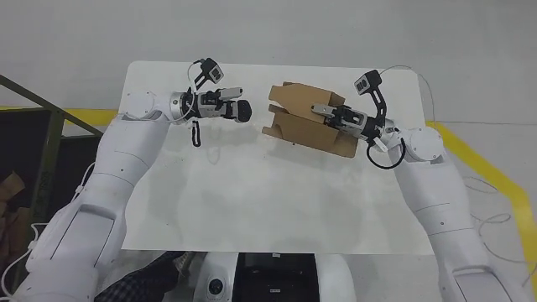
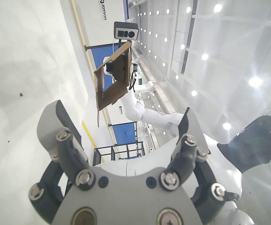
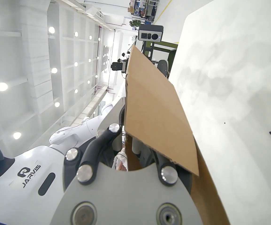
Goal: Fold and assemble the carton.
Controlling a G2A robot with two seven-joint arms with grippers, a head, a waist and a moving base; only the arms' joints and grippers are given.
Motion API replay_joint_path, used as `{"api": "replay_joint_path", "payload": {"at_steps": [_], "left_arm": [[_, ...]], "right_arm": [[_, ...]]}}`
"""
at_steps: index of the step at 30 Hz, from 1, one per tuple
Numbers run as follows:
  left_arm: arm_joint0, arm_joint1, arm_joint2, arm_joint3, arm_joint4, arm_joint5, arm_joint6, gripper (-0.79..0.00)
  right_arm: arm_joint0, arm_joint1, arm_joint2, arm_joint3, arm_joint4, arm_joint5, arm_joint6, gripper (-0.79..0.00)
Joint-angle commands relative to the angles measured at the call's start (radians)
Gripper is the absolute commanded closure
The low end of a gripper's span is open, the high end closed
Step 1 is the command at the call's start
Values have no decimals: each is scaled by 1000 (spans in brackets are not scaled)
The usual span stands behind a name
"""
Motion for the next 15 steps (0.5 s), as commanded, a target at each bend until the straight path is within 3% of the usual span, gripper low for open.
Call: {"api": "replay_joint_path", "payload": {"at_steps": [1, 10, 15], "left_arm": [[-4, 1, -7, -24, 5, -17, 18, -785], [10, 12, -7, -80, 46, -110, 111, -785], [11, 12, -6, -80, 47, -115, 115, -785]], "right_arm": [[-4, 3, 0, -14, 3, 43, 6, 0], [3, 7, -1, -27, 3, 97, 9, 0], [3, 7, -1, -27, 3, 97, 9, 0]]}}
